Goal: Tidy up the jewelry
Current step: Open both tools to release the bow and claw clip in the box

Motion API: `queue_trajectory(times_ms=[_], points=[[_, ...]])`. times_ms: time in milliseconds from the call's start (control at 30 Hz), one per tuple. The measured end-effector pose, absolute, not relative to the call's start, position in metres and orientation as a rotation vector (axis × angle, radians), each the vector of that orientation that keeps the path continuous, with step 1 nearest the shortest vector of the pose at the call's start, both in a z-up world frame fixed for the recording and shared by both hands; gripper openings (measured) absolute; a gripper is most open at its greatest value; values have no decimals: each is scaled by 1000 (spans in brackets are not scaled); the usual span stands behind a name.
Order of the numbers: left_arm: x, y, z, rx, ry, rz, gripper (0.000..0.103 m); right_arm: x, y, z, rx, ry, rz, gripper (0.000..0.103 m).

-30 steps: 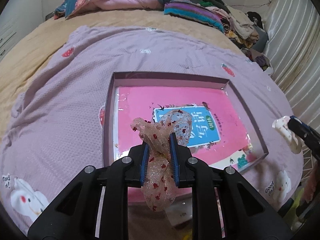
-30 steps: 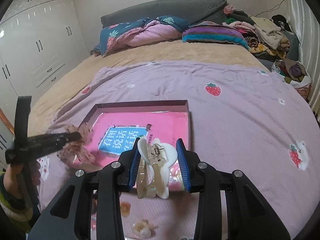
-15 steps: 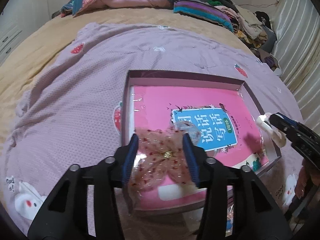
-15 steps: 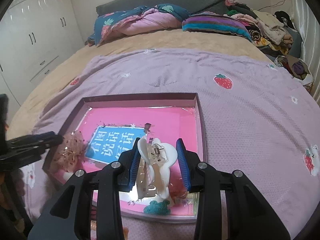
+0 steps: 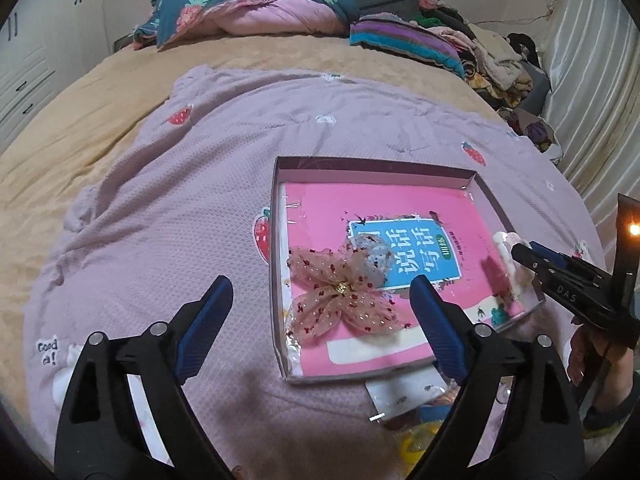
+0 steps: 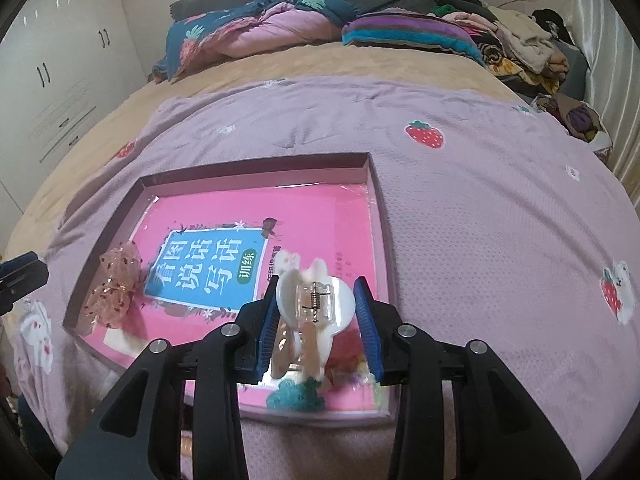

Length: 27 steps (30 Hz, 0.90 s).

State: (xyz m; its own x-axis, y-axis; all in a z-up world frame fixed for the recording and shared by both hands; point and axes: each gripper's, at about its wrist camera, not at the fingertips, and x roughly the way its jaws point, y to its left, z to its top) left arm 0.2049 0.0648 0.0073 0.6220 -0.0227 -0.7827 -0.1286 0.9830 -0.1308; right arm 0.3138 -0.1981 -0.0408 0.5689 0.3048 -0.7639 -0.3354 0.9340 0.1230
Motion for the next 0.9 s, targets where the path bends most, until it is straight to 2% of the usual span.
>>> queue_trajectory(times_ms=[33, 333, 433, 900], points=[[202, 64, 10, -182, 894, 61, 85, 310, -202, -37, -29, 879, 375, 47], [182, 57, 30, -190, 860, 57, 91, 270, -231, 9, 28, 772, 375, 75], [175, 56, 38, -193, 843, 58, 92, 257, -238, 24, 42, 736, 380, 81], [134, 48, 60, -205, 769, 43, 93, 197, -258, 60, 68, 646, 412, 85]])
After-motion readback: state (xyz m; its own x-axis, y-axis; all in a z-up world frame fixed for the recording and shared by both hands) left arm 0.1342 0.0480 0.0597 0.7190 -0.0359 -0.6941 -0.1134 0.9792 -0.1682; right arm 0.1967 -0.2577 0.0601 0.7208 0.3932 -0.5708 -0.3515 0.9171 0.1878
